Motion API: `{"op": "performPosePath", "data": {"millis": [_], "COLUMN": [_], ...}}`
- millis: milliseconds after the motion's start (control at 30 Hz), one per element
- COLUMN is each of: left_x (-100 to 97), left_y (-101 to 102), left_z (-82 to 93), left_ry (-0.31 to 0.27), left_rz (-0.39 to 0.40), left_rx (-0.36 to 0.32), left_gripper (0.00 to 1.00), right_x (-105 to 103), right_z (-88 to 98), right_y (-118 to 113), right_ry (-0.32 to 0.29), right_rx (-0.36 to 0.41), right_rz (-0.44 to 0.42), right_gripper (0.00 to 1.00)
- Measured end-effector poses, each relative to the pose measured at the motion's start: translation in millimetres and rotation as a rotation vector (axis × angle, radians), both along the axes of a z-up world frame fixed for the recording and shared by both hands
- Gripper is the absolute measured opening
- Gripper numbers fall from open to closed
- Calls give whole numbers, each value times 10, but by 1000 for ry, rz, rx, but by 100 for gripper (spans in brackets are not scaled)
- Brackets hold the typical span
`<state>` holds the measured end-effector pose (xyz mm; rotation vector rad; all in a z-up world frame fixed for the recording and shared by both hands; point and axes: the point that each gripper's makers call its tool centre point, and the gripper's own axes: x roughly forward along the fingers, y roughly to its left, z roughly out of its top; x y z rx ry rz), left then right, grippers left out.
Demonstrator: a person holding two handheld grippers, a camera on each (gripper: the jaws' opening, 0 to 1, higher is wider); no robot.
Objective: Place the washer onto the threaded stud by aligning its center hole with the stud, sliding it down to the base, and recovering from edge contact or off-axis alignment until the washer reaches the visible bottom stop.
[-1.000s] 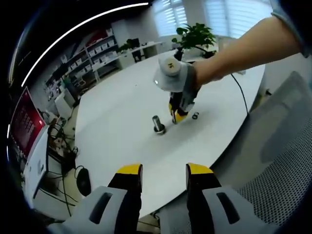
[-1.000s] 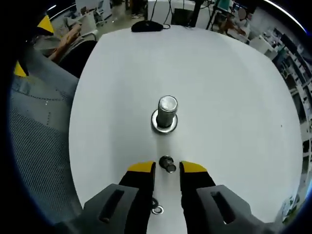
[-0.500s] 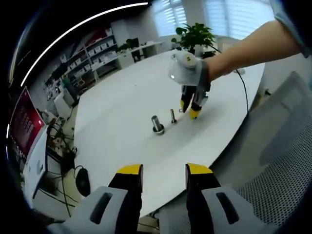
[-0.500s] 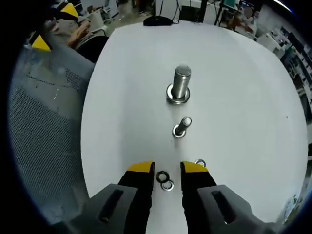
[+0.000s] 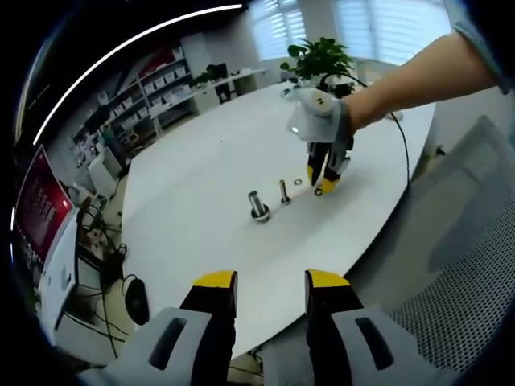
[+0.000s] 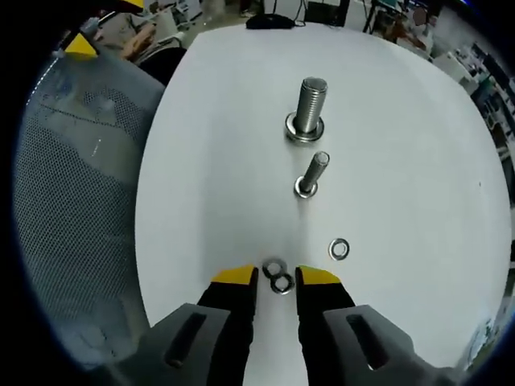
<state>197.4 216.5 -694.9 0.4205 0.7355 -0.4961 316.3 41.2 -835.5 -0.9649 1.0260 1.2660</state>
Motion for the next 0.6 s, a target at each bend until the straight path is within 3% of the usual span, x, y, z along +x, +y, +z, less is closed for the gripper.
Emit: {"op": "performPosePath", "data": {"millis": [167,267,300,367,467,600], "left_x": [2,-3,-4,-1,-2,4], "left_y": [-3,-7,-6,-4,-3,4], "left_z": [4,-6,-8,-2,-4,1], "left_ry": [-3,3,4,1,3,-1], "left_rz": [-4,-7,-8,-6,-5,-2], "left_rx": [0,1,2,0,0,-1], "left_gripper": [31,31,31,31,31,31], "right_x": [-43,-28,-24,-30,-12,-106], "right_z": [-30,-32,-30,-26,-24,3], "right_y": [10,8,0,-2,0,68], "right_ry": [-2,-22,-21,-15,-8,27], "right_rx": [2,0,-4,1,5,29], "right_rz": [7,32,31,19,-10,-9], "right_gripper": [20,4,4,5,15,18]}}
